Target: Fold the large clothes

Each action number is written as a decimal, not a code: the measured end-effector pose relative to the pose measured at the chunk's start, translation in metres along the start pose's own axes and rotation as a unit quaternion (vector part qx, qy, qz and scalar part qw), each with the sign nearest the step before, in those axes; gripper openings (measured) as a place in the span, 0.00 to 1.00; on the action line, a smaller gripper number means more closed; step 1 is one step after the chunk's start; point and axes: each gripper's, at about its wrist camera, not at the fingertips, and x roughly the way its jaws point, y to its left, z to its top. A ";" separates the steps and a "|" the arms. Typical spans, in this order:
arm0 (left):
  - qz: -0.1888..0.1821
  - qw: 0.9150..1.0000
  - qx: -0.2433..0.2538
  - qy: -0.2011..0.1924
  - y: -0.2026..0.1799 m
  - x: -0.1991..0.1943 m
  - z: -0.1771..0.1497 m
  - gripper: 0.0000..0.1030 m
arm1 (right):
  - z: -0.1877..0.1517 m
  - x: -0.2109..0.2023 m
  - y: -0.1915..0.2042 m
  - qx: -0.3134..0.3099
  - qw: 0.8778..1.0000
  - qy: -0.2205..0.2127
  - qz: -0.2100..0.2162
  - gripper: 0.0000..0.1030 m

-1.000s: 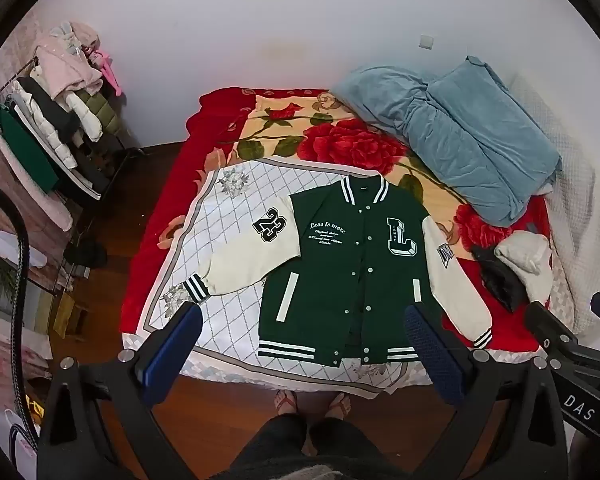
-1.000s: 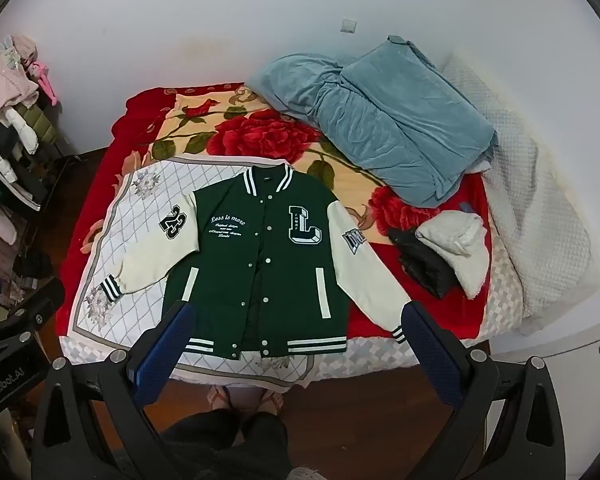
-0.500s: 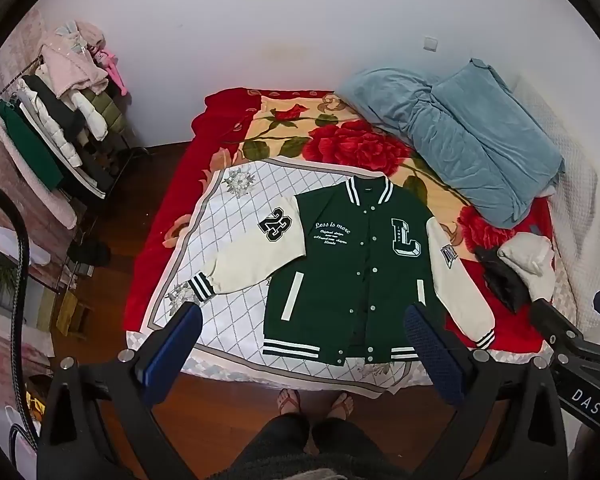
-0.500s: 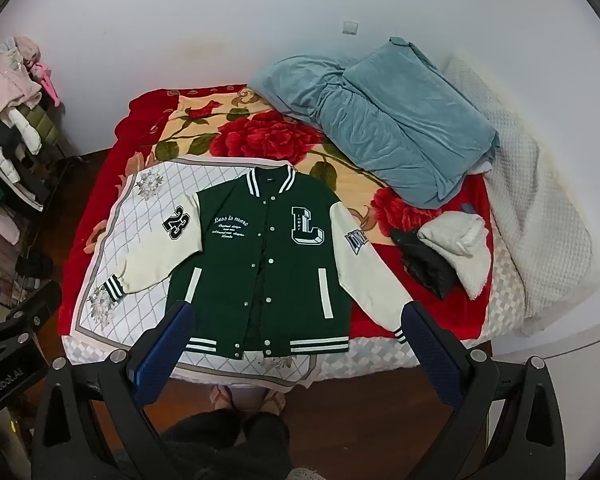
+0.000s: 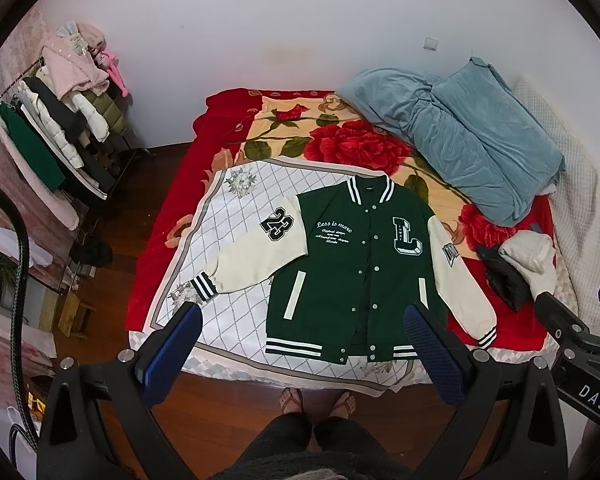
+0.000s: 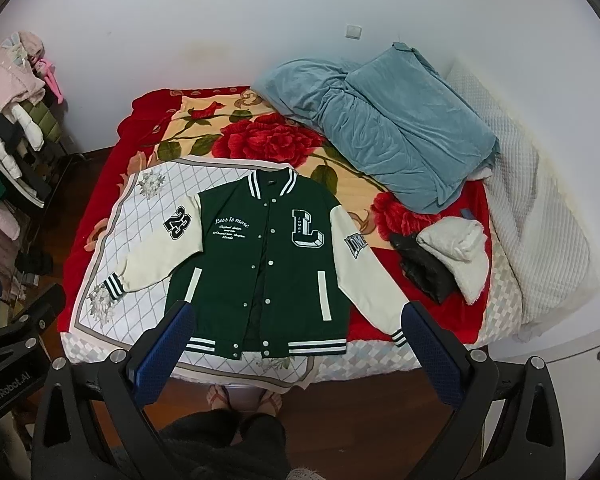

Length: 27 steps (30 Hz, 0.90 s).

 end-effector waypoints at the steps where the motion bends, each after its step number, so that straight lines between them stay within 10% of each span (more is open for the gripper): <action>1: 0.000 1.000 0.001 0.000 0.002 0.000 0.000 1.00 | 0.000 0.001 0.001 -0.002 1.000 0.000 -0.001 1.00; 27: 0.005 1.000 0.000 -0.002 0.001 -0.008 -0.004 1.00 | -0.004 -0.003 0.004 -0.005 1.000 0.001 -0.005 1.00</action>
